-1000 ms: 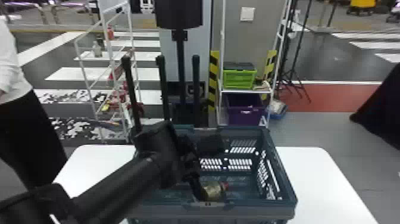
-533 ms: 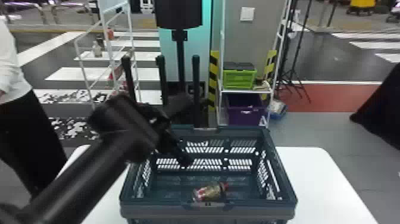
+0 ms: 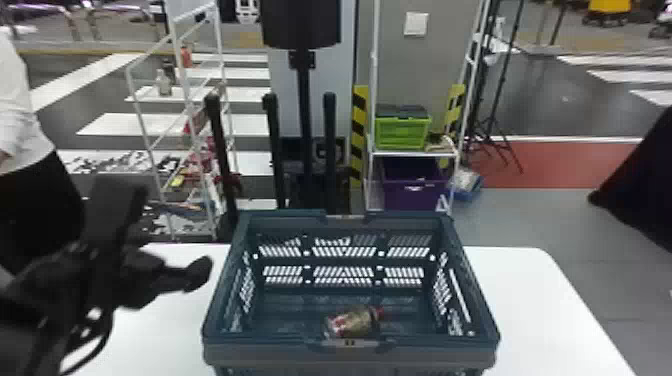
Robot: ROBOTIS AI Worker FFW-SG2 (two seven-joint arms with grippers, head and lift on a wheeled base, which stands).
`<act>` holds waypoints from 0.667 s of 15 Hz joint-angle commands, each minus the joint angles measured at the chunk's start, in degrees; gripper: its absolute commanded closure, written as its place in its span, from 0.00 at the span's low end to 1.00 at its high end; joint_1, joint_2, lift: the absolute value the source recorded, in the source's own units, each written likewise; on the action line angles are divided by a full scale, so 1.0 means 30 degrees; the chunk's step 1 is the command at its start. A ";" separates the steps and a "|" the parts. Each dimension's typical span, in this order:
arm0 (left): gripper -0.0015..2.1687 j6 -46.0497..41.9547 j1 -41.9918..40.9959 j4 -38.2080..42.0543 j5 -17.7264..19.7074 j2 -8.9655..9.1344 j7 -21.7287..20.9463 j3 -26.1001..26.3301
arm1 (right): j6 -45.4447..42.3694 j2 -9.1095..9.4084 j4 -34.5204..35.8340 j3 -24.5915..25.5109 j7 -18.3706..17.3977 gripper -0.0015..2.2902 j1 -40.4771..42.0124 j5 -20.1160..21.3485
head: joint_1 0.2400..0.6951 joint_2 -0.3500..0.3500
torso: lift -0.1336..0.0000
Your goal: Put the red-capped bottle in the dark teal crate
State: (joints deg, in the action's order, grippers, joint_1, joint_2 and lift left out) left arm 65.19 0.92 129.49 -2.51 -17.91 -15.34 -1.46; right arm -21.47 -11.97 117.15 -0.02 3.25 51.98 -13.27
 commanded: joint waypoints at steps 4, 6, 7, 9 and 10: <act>0.01 -1.1080 -0.9505 0.1954 0.1423 0.3771 0.3530 -0.2647 | 0.0407 -0.0228 0.0060 -0.0199 0.0000 0.07 -0.0159 0.0030 | 0.57 0.50 | 1.00; 0.01 -1.6529 -1.1615 0.0225 0.1541 0.4562 0.4116 -0.2149 | 0.0524 -0.0345 0.0060 -0.0258 0.0000 0.07 -0.0189 0.0000 | 0.57 0.50 | 1.00; 0.01 -1.7994 -1.2376 -0.0478 0.1541 0.5002 0.4116 -0.1886 | 0.0524 -0.0433 0.0089 -0.0258 0.0000 0.07 -0.0189 0.0000 | 0.57 0.50 | 1.00; 0.01 -2.0338 -1.3431 -0.1884 0.1277 0.5178 0.5229 -0.0772 | 0.0524 -0.0520 0.0089 -0.0258 0.0000 0.07 -0.0159 -0.0029 | 0.57 0.50 | 1.00; 0.02 -2.1685 -1.3870 -0.2529 0.0955 0.5148 0.6460 0.0165 | 0.0583 -0.0579 0.0060 -0.0287 0.0000 0.07 -0.0189 -0.0029 | 0.57 0.50 | 1.00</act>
State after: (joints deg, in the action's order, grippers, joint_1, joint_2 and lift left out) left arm 5.85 -38.49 124.81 1.54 -2.56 1.60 -4.42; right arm -19.86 -13.47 117.42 -0.81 3.25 51.46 -13.34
